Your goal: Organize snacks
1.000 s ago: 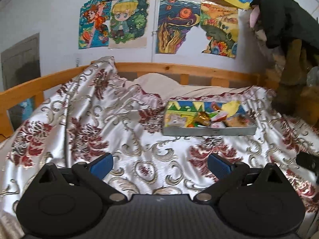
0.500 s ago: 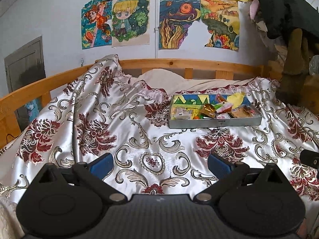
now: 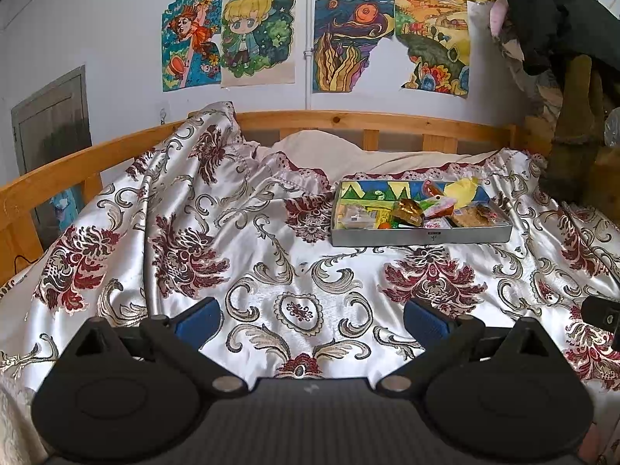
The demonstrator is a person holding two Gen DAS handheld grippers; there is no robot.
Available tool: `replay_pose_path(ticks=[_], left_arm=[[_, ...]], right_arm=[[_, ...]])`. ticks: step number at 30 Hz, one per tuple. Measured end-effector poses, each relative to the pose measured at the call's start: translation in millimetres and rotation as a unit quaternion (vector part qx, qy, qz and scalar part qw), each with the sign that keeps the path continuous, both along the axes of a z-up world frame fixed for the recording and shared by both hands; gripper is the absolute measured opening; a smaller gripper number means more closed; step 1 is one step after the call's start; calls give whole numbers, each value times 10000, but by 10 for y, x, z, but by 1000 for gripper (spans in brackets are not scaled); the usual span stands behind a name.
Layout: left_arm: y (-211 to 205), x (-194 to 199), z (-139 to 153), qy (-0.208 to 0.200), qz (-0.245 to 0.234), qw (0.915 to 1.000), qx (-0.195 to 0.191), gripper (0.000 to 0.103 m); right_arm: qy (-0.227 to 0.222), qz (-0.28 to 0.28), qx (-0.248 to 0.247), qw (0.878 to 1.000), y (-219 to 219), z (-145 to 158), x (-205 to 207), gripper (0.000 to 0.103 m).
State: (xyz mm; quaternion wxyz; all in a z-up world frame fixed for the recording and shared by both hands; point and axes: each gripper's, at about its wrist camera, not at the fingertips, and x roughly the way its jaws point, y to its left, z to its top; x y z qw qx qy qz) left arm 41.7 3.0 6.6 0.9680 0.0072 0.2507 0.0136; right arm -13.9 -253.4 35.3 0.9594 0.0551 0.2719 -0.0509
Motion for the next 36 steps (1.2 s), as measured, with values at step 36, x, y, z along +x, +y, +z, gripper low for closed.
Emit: replay_pose_path(ticks=[36], left_arm=[[-14,-10,-49,-9,-103,9999,59,103]], right_arm=[[86,-28,-25,10000,22,-44,26,102]])
